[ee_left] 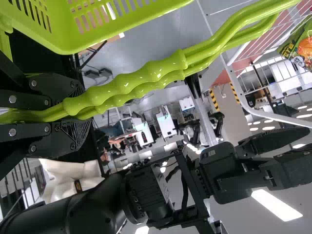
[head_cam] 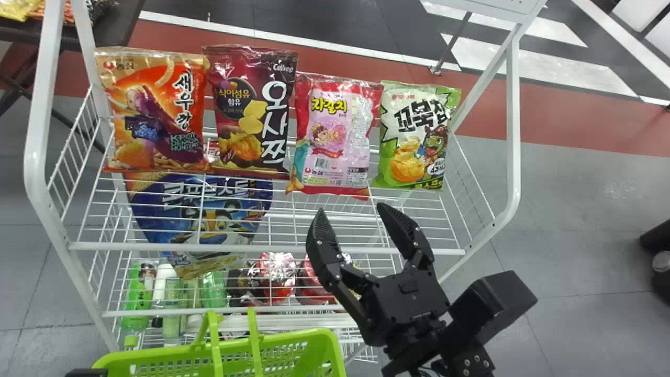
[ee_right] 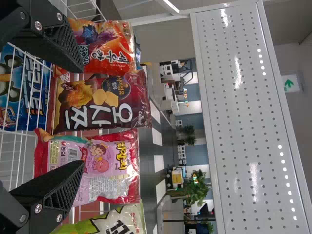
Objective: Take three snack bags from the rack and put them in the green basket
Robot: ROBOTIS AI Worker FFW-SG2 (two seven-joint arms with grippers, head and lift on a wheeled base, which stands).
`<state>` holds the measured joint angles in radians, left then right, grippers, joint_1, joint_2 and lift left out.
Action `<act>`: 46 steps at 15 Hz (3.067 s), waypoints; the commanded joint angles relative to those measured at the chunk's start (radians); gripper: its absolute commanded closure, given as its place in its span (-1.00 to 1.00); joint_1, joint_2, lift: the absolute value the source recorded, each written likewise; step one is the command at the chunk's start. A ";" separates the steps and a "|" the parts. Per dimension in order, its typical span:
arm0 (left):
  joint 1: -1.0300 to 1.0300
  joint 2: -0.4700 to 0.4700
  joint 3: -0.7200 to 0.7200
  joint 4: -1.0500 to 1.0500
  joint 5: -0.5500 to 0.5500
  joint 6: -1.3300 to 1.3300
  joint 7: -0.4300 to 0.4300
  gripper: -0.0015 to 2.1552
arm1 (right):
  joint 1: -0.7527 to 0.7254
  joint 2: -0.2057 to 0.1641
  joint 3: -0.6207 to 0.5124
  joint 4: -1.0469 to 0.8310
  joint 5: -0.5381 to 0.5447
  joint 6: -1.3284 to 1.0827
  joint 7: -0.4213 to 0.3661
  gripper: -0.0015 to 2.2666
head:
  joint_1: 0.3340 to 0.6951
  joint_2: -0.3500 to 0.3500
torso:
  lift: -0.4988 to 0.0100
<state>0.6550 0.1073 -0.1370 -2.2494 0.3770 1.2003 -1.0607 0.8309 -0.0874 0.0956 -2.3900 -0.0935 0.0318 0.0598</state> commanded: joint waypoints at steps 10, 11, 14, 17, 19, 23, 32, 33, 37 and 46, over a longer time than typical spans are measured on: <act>-0.005 0.009 -0.035 0.022 -0.016 -0.023 0.002 0.66 | -0.453 0.023 0.153 0.357 -0.042 0.087 -0.006 -0.85 | 1.00 -1.00 | 0.93; -0.005 0.009 -0.035 0.022 -0.015 -0.023 0.002 0.66 | -0.509 0.031 0.171 0.413 -0.040 0.087 -0.006 -0.85 | 1.00 -0.97 | 0.93; -0.008 0.011 -0.038 0.022 -0.015 -0.023 0.004 0.66 | -0.677 0.051 0.227 0.583 -0.040 0.081 -0.034 -0.85 | 1.00 -0.67 | 0.93; -0.044 0.023 -0.062 0.033 -0.015 -0.020 0.008 0.66 | -0.762 0.077 0.227 0.673 -0.035 0.081 -0.034 -0.85 | 1.00 -0.46 | 0.93; -0.046 0.032 -0.069 0.039 -0.006 -0.023 0.007 0.66 | -0.826 0.088 0.240 0.750 -0.032 0.087 -0.034 -0.85 | 1.00 -0.42 | 0.93; -0.046 0.037 -0.069 0.044 -0.001 -0.035 -0.001 0.66 | -0.920 0.088 0.268 0.868 -0.029 0.099 -0.034 -0.85 | 1.00 -0.35 | 0.93; -0.049 0.043 -0.070 0.044 0.000 -0.047 -0.008 0.66 | -1.069 0.088 0.354 1.072 -0.032 0.118 0.058 -0.81 | 1.00 -0.11 | 0.93; -0.051 0.043 -0.072 0.045 0.000 -0.047 -0.008 0.66 | -1.073 0.088 0.352 1.075 -0.035 0.118 0.095 -0.60 | 1.00 -0.08 | 0.93; -0.060 0.045 -0.073 0.054 0.003 -0.044 -0.013 0.65 | -1.059 0.088 0.360 1.042 0.003 0.139 0.143 0.72 | 1.00 0.00 | 0.93; -0.072 0.046 -0.075 0.065 0.003 -0.047 -0.015 0.63 | -0.774 0.083 0.345 0.525 0.070 0.372 0.190 0.79 | 1.00 0.11 | 0.93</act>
<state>0.5832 0.1538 -0.2123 -2.1850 0.3804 1.1553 -1.0754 -0.0175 -0.0004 0.4464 -1.7291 -0.0224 0.3425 0.2516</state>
